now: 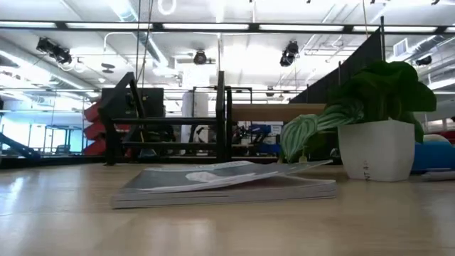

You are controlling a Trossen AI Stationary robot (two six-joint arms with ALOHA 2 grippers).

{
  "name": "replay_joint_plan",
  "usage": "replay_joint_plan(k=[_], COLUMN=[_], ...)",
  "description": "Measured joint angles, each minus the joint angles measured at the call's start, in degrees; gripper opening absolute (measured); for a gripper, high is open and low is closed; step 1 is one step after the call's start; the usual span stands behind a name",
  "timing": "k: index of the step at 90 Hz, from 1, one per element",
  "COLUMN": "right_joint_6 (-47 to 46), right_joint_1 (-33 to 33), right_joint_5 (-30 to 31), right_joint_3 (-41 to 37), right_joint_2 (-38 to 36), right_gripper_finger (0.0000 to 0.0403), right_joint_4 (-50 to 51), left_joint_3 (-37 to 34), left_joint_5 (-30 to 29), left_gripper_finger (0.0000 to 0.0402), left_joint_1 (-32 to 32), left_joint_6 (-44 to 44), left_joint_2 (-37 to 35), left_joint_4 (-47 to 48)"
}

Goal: Stock shelves
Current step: Remove the black book from the black book shelf

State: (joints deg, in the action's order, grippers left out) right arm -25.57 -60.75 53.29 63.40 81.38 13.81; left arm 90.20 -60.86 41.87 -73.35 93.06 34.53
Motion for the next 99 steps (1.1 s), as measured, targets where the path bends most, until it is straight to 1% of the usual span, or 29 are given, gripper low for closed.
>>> replay_joint_plan(k=[4, 8, 18, 23, 29, 40, 53, 61, 69, 77, 86, 99], right_joint_6=[1.17, 2.3, 5.3, 6.39, 7.31, 7.77, 7.68, 7.24, 7.22, 7.22, 7.24, 7.26], right_joint_1=[-0.53, -1.01, -1.73, -1.82, -1.96, -2.14, -2.14, -2.14, -2.14, -2.14, -2.14, -2.14], right_joint_5=[0.76, 1.36, 2.26, 2.28, 2.26, 2.22, 2.2, 2.17, 2.15, 2.11, 2.04, 2.04], right_joint_3=[0.0, 0.0, 0.0, 0.0, 0.0, 0.0, 0.0, 0.0, 0.0, 0.0, 0.0, 0.0], right_joint_2=[0.01, 0.01, 0.01, 0.01, 0.01, -0.01, -0.02, 0.0, -0.02, -0.01, 0.01, -0.01], right_gripper_finger=[0.0155, 0.0154, 0.0154, 0.0154, 0.0153, 0.0153, 0.0153, 0.0151, 0.015, 0.0151, 0.015, 0.0147], right_joint_4=[-1.41, -3.09, -7.64, -9.83, -11.71, -13.95, -14.65, -14.77, -14.98, -15.11, -15.09, -15.09], left_joint_3=[-4.8, -9.48, -19.21, -22.31, -24.64, -26.8, -28.47, -29.26, -30.56, -32.1, -32.72, -33.59], left_joint_5=[-3.12, -4.78, -4.4, -3.54, -2.69, -2.53, -1.43, -1.2, 1.13, 2.02, 1.99, 2.01], left_gripper_finger=[0.0029, 0.0029, 0.0032, 0.0038, 0.0041, 0.0044, 0.0045, 0.0046, 0.0047, 0.0047, 0.0051, 0.0069], left_joint_1=[2.08, 3.16, 3.56, 3.13, 2.76, 2.4, 2.38, 2.38, 2.35, 2.38, 2.38, 2.1], left_joint_6=[-1.56, -2.86, -4.69, -5.38, -7.01, -12.94, -21.28, -28.58, -34.04, -36.4, -37.06, -40.76], left_joint_2=[0.62, 1.74, 6.18, 8.88, 11.74, 14.39, 14.51, 14.51, 14.51, 14.51, 14.49, 14.49], left_joint_4=[-8.8, -18.12, -40.64, -48.58, -54.1, -54.33, -46.92, -41.4, -39.03, -38.97, -39.09, -38.85])
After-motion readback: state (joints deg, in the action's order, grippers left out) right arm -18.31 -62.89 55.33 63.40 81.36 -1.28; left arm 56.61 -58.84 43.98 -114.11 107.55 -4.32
